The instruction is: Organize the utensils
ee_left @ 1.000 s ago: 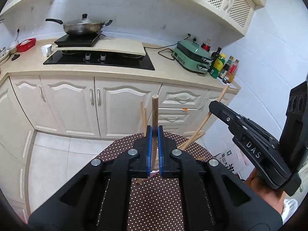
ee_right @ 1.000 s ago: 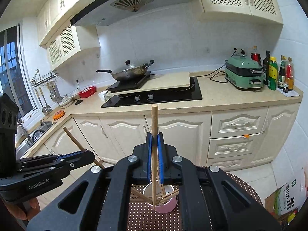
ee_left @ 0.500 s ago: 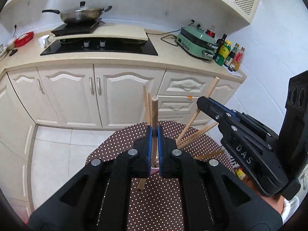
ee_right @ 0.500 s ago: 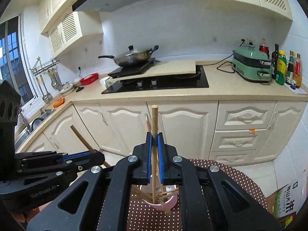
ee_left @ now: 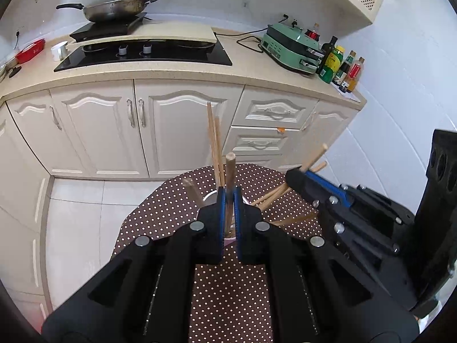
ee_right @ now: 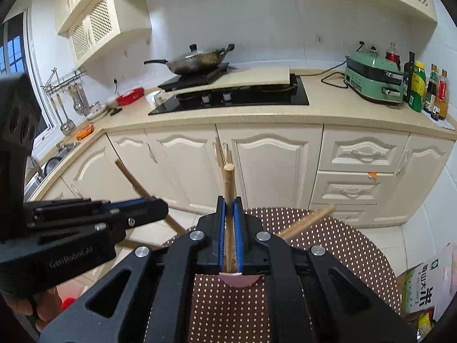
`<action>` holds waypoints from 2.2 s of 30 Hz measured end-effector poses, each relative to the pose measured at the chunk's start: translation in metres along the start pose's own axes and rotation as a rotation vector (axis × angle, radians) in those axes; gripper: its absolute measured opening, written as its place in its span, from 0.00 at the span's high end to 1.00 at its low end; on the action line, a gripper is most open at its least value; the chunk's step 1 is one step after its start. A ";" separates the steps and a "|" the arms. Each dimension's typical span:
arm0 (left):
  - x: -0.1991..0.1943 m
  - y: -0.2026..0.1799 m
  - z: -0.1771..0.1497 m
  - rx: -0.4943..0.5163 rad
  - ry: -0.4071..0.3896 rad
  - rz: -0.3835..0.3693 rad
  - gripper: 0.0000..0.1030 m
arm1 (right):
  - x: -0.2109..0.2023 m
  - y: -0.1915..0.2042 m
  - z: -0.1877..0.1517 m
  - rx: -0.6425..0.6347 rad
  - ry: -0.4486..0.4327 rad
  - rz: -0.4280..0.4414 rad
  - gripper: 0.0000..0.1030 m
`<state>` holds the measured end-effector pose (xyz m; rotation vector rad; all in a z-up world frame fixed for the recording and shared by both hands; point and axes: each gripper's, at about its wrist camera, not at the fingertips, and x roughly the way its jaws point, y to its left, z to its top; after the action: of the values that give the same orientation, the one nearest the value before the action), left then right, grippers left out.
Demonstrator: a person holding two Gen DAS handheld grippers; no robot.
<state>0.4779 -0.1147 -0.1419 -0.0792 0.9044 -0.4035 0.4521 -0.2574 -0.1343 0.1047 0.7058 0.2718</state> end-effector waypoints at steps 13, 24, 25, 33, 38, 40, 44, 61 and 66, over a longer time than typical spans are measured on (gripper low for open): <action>-0.009 -0.004 -0.009 0.008 0.030 -0.015 0.93 | 0.000 0.000 -0.023 0.057 0.066 -0.008 0.91; -0.049 -0.004 -0.022 0.012 -0.044 -0.002 0.49 | -0.042 0.014 -0.029 0.069 -0.008 -0.037 0.74; -0.054 -0.004 -0.024 0.016 -0.054 0.004 0.49 | -0.046 0.015 -0.029 0.070 -0.016 -0.039 0.74; -0.097 -0.004 -0.044 0.039 -0.121 0.018 0.49 | -0.094 0.041 -0.036 0.078 -0.088 -0.067 0.69; -0.129 -0.006 -0.060 0.055 -0.158 0.014 0.44 | -0.127 0.062 -0.045 0.071 -0.128 -0.090 0.66; -0.141 -0.009 -0.066 0.064 -0.175 0.022 0.43 | -0.139 0.069 -0.048 0.068 -0.141 -0.094 0.64; -0.169 -0.018 -0.077 0.087 -0.217 0.039 0.37 | -0.167 0.081 -0.055 0.059 -0.172 -0.108 0.63; -0.280 -0.073 -0.137 0.080 -0.427 0.266 0.20 | -0.267 0.091 -0.077 -0.014 -0.283 -0.031 0.40; -0.308 -0.098 -0.165 0.035 -0.463 0.326 0.15 | -0.305 0.084 -0.091 -0.047 -0.296 0.012 0.35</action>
<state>0.1507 -0.0735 0.0090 0.0087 0.4401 -0.0875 0.1531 -0.2626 0.0028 0.1019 0.4048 0.2776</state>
